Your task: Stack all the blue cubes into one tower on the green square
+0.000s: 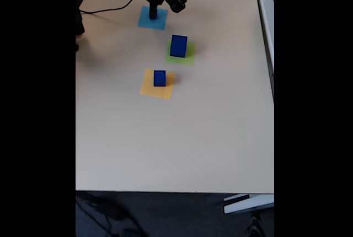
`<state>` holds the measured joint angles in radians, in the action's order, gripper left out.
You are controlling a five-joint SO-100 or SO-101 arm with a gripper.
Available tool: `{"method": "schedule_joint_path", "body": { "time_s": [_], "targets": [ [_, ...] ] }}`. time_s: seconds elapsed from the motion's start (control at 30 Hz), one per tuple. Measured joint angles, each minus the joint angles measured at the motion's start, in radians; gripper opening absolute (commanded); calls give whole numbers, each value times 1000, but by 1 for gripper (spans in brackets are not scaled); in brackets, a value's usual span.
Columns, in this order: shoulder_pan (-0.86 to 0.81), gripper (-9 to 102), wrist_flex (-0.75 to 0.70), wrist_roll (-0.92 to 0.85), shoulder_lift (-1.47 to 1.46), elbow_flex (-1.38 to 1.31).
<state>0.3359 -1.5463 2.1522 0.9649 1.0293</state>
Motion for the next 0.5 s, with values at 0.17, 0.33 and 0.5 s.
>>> {"method": "schedule_joint_path", "body": {
  "time_s": [0.17, 0.33, 0.5],
  "targets": [
    [-2, 22, 14, -9, 14, 23],
    [-2, 22, 29, -21, 32, 51],
    [-3, 22, 38, -28, 52, 77]
  ]
}}
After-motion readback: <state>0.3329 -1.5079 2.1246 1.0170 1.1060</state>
